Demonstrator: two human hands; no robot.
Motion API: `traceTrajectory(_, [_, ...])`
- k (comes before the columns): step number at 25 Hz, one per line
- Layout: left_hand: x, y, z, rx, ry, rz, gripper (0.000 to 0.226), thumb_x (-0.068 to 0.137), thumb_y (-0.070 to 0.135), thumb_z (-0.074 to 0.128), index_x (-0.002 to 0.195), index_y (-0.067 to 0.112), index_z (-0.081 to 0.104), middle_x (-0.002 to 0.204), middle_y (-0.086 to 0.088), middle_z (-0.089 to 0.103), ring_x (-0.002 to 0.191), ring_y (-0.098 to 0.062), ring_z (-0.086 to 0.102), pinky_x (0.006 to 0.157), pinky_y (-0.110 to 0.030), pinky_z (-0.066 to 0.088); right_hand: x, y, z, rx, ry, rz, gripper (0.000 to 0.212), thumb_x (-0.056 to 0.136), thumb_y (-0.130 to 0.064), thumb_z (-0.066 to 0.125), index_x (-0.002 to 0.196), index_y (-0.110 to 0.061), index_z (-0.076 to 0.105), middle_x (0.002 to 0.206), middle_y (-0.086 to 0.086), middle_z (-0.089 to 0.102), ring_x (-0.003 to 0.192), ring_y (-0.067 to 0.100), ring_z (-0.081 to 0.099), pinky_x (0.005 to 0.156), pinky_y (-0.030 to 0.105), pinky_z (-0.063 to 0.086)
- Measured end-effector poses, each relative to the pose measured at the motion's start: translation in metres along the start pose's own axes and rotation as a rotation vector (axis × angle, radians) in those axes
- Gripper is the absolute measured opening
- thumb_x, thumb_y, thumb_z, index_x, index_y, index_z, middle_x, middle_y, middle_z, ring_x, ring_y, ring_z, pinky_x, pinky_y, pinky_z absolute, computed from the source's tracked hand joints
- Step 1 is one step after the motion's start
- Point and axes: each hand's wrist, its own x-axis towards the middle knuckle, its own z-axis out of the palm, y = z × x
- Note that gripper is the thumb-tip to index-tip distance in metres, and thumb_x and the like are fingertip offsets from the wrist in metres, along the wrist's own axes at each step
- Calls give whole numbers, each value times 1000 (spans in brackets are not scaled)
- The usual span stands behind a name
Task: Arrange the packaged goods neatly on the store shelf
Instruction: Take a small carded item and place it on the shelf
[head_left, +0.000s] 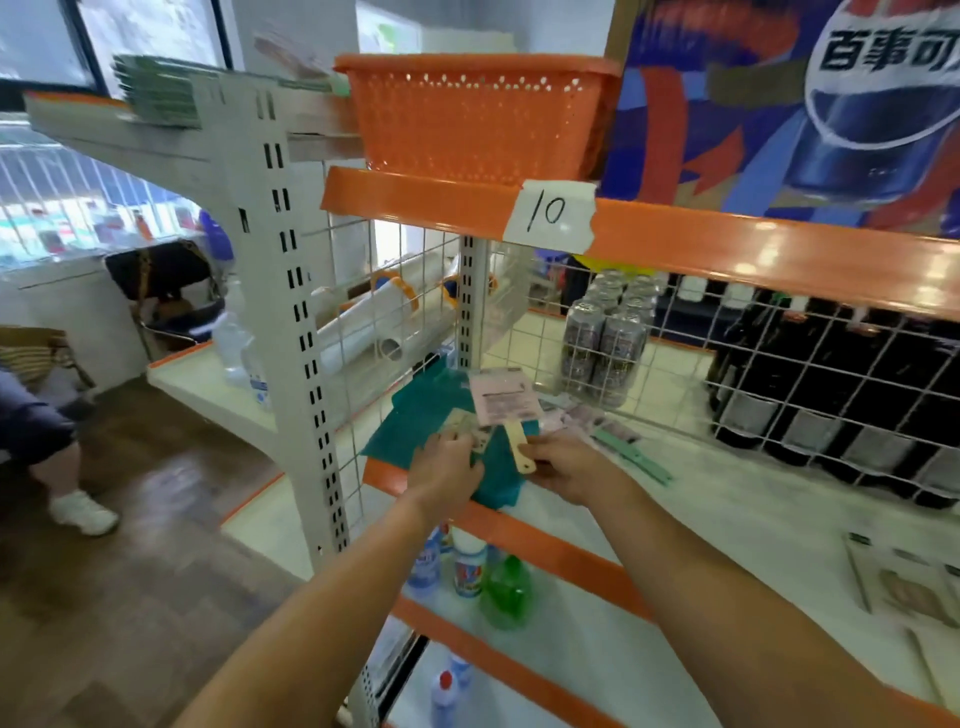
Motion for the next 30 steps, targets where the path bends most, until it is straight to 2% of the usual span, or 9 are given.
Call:
traceTrajectory(2, [-19,21,3,12,-22,12,33,92,29,47,122,16,52,125,-8,54,112,-27,48,90,-36,43,-28,12,-16,-7,-1,-36,11,93,2,51,95,-6,58,81,5,60,69,13,57,55,19,50])
traceTrajectory(5, [-50,51,13,23,-53,38,34,94,30,44,124,15,52,125,-9,53,115,-28,46,93,-37,41,-66,36,-42,-6,35,-69,21,91,7,51,109,0,59,79,7,61,66,14,60,55,20,52])
traceTrajectory(9, [-87,78,32,93,-126,50,35,96,29,41,128,17,49,130,-9,50,121,-29,44,99,-37,37,-102,69,-66,-8,67,-56,28,90,8,52,116,1,56,76,9,60,48,9,62,44,19,51])
traceTrajectory(13, [-131,95,49,60,-158,32,34,96,30,42,125,14,50,132,-10,50,122,-30,44,95,-39,40,-132,102,-82,38,101,-40,18,90,6,54,101,-8,56,77,6,59,63,12,58,51,20,51])
traceTrajectory(16, [-154,106,55,0,-166,49,37,95,31,45,129,15,50,132,-10,50,124,-30,43,95,-38,41,-153,122,-90,52,80,-34,18,90,5,52,100,-9,58,82,5,62,72,13,59,56,21,50])
traceTrajectory(19, [-161,117,61,-93,-185,73,39,95,31,46,131,16,50,134,-10,50,123,-30,45,96,-37,41,-174,137,-97,104,132,-31,18,90,6,53,89,-12,57,81,2,64,73,13,60,62,24,49])
traceTrajectory(24, [-180,121,71,-275,-220,45,38,96,27,48,131,14,52,135,-9,53,121,-27,51,95,-29,40,-203,158,-93,168,214,-53,23,89,7,53,105,-9,56,82,3,65,73,13,60,60,24,48])
traceTrajectory(27, [-194,113,70,-391,-273,-1,36,96,22,48,130,15,53,128,-10,59,112,-28,57,88,-27,43,-215,171,-79,237,253,-65,19,90,6,53,99,-10,53,86,4,65,74,14,61,60,23,50])
traceTrajectory(30, [-209,96,72,-467,-313,-39,34,97,19,45,128,13,55,126,-10,60,114,-28,55,87,-25,40,-228,188,-58,306,308,-70,19,90,7,53,90,-12,52,88,5,66,76,15,62,59,23,51])
